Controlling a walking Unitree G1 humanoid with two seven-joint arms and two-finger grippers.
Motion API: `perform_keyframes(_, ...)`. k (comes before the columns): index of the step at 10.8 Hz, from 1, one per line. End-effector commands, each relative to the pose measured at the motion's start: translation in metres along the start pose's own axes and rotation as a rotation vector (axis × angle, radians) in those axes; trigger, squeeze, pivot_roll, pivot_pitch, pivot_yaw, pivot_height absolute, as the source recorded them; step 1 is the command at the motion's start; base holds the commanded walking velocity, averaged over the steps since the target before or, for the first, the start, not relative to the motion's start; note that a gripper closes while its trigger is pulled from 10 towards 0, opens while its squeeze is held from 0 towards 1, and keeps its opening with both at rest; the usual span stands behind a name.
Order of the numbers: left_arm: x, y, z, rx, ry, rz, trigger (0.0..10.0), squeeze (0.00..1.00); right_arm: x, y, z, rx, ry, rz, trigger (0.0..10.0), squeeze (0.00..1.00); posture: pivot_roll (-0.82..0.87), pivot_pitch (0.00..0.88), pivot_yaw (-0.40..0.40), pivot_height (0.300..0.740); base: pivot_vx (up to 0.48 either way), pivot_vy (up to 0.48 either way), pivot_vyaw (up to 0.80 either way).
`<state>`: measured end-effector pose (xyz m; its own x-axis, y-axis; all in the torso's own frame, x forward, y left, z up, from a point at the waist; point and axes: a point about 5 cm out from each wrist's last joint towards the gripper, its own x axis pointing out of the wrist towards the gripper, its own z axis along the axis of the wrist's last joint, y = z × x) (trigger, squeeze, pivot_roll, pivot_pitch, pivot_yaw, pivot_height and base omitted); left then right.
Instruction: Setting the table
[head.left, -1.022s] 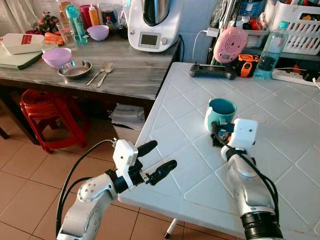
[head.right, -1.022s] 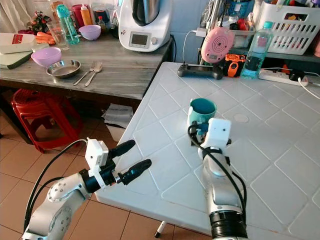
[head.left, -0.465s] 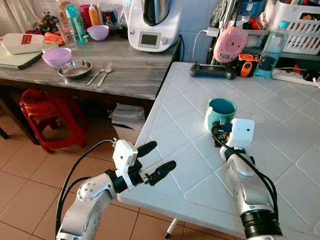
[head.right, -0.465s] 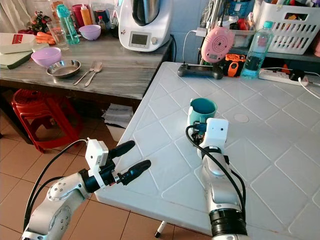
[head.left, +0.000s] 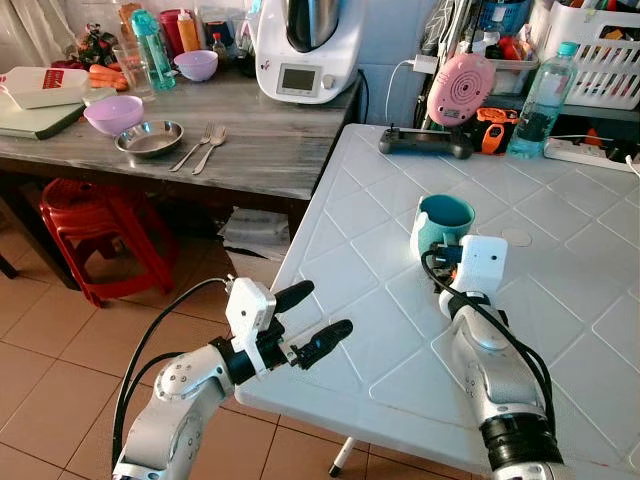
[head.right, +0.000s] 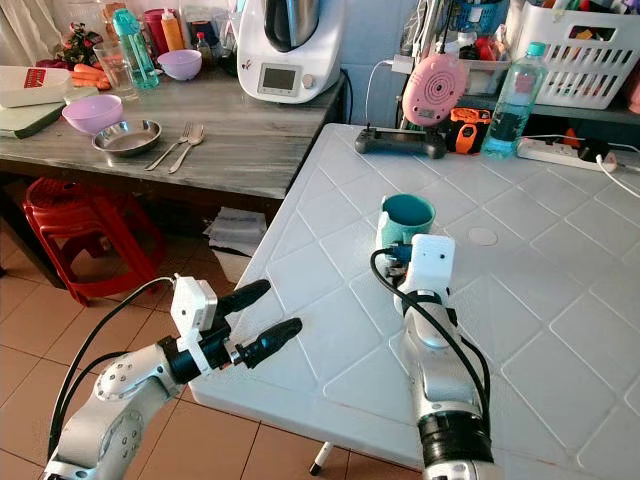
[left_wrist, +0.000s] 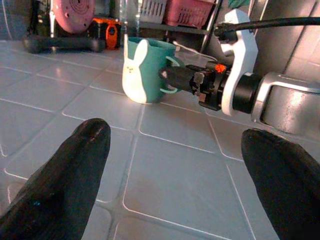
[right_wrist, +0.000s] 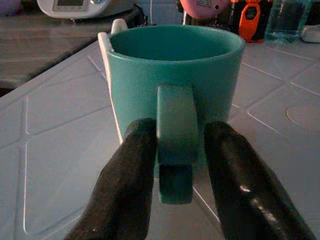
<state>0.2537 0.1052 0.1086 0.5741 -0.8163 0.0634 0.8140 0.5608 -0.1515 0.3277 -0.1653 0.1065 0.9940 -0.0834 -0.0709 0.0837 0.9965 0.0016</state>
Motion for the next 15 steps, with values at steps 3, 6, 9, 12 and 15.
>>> perform_keyframes(3, 0.002, 0.002, 0.003, 0.023, 0.005, 0.009, 10.0, 0.0, 0.003, 0.001, 0.003, -0.005, -0.01, 0.011, 0.0, 0.0, 0.0, 0.0, 0.034, 0.74, 0.0, 0.0, 0.0)
perform_keyframes(6, 0.004, 0.002, 0.004, 0.026, -0.004, 0.005, 10.0, 0.0, 0.002, -0.001, 0.002, -0.006, -0.015, 0.003, 0.0, 0.0, 0.0, 0.0, 0.033, 0.74, 0.0, 0.0, 0.0)
perform_keyframes(9, 0.003, 0.015, 0.0, 0.056, 0.019, 0.114, 10.0, 0.0, -0.001, -0.005, 0.002, 0.0, -0.023, -0.007, 0.0, 0.0, 0.0, 0.0, 0.032, 0.74, 0.0, 0.0, 0.0)
perform_keyframes(12, 0.001, 0.057, -0.005, 0.183, 0.05, 0.55, 10.0, 0.0, -0.014, -0.003, 0.004, -0.007, -0.058, 0.023, 2.8, 0.0, 0.0, 0.0, 0.021, 0.74, 0.0, 0.0, 0.0)
perform_keyframes(15, 0.001, 0.068, -0.006, 0.185, 0.017, 0.662, 10.0, 0.0, -0.026, -0.013, 0.015, -0.008, -0.127, -0.004, 10.0, 0.0, 0.0, 0.0, 0.014, 0.74, 0.0, 0.0, 0.0)
